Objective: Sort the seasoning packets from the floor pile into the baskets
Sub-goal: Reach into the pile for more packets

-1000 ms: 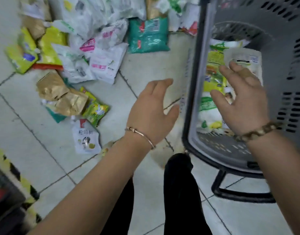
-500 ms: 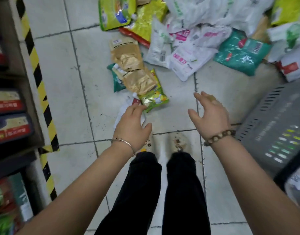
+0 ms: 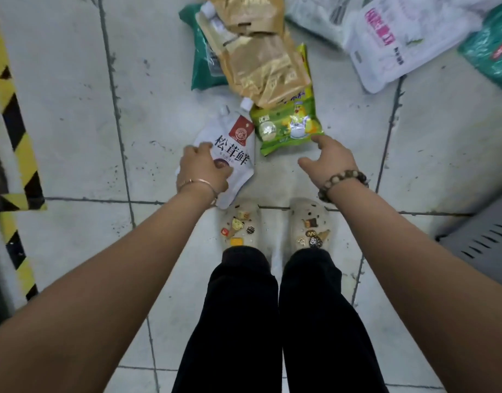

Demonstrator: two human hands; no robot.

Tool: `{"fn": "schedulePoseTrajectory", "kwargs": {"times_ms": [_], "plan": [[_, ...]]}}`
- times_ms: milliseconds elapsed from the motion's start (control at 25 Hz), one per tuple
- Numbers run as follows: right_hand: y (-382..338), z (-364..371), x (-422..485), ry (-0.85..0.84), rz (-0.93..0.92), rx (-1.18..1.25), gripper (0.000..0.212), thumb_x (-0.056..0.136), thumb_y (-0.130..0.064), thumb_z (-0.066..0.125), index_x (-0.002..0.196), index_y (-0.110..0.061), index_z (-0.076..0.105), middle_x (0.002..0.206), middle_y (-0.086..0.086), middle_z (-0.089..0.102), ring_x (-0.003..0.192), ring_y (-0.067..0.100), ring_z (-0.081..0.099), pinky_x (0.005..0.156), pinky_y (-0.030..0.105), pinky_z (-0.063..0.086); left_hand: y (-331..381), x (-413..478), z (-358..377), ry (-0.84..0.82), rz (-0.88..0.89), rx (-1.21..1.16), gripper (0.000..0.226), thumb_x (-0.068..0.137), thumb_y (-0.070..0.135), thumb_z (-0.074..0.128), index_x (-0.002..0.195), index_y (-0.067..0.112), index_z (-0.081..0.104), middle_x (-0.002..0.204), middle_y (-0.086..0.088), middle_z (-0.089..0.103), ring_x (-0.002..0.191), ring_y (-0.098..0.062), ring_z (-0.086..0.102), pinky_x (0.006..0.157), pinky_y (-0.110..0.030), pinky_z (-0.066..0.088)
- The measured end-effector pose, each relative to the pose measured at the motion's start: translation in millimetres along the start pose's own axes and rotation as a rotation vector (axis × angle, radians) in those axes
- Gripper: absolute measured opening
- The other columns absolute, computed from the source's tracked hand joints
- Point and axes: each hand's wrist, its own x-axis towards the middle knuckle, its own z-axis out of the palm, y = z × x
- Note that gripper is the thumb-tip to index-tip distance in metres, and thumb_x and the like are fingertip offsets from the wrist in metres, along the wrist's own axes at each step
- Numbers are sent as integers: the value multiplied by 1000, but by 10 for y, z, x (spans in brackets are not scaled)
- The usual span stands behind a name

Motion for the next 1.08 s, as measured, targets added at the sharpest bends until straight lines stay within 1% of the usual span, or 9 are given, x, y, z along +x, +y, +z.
{"fn": "schedulePoseTrajectory", "kwargs": {"times_ms": [200, 320, 480, 600, 680, 760, 840, 960, 1080], "plan": [[38, 239, 674, 165, 135, 150, 53, 83, -27, 59, 133, -17, 45, 132, 11, 50, 120, 29, 49, 93, 33, 40, -250, 593, 287, 70, -115, 128, 103, 58, 51, 80, 141, 22, 26, 136, -12, 35, 123, -32, 39, 95, -45, 37], [-24, 237, 1026, 193, 165, 179, 64, 80, -35, 64, 137, -17, 39, 136, 8, 46, 122, 25, 47, 96, 33, 39, -321, 728, 449, 118, -99, 182, 103, 56, 52, 81, 138, 20, 27, 133, -13, 37, 121, -33, 41, 98, -44, 33], [-178, 326, 1234, 230, 138, 196, 76, 69, -47, 74, 129, -17, 39, 126, 5, 49, 113, 23, 52, 95, 39, 43, -379, 803, 528, 214, -100, 144, 102, 48, 52, 84, 131, 22, 32, 128, -11, 41, 117, -31, 43, 97, -42, 32], [-235, 387, 1318, 195, 254, 213, 62, 63, -50, 78, 105, -16, 46, 93, -3, 52, 97, 21, 55, 94, 38, 44, -391, 885, 472, 163, -107, 128, 78, 51, 54, 83, 109, 21, 42, 101, -5, 57, 92, -29, 54, 82, -39, 36], [-238, 353, 1349, 107, 280, 234, 44, 65, -47, 78, 84, -18, 51, 76, -5, 48, 86, 17, 51, 79, 27, 45, -406, 901, 451, 118, -113, 25, 56, 61, 50, 80, 87, 18, 42, 82, -3, 54, 74, -26, 49, 67, -32, 35], [-216, 307, 1314, 2, 270, 333, 33, 72, -36, 76, 96, -19, 60, 85, -5, 52, 86, 14, 50, 65, 22, 44, -414, 865, 452, 119, -145, -53, 50, 68, 48, 77, 81, 15, 43, 80, -3, 51, 72, -24, 47, 61, -31, 34], [-157, 287, 1179, 27, 283, 323, 26, 78, -30, 69, 97, -14, 63, 90, -1, 63, 82, 15, 58, 59, 21, 45, -384, 776, 442, 98, -170, -80, 46, 73, 47, 73, 84, 13, 44, 81, -5, 51, 73, -24, 48, 62, -31, 35], [-31, 279, 865, 77, 335, 380, 15, 78, -24, 70, 75, -14, 59, 100, 8, 69, 70, 17, 59, 67, 26, 48, -347, 602, 338, 104, -151, -38, 40, 81, 44, 66, 87, 13, 42, 85, -10, 53, 75, -26, 48, 65, -32, 35], [176, 151, 532, 116, 362, 507, 14, 76, -20, 74, 79, -17, 60, 100, 7, 69, 88, 23, 62, 83, 31, 50, -249, 420, 127, 135, -120, -38, 36, 84, 42, 63, 89, 14, 41, 96, -16, 58, 82, -31, 52, 69, -34, 38]]}}
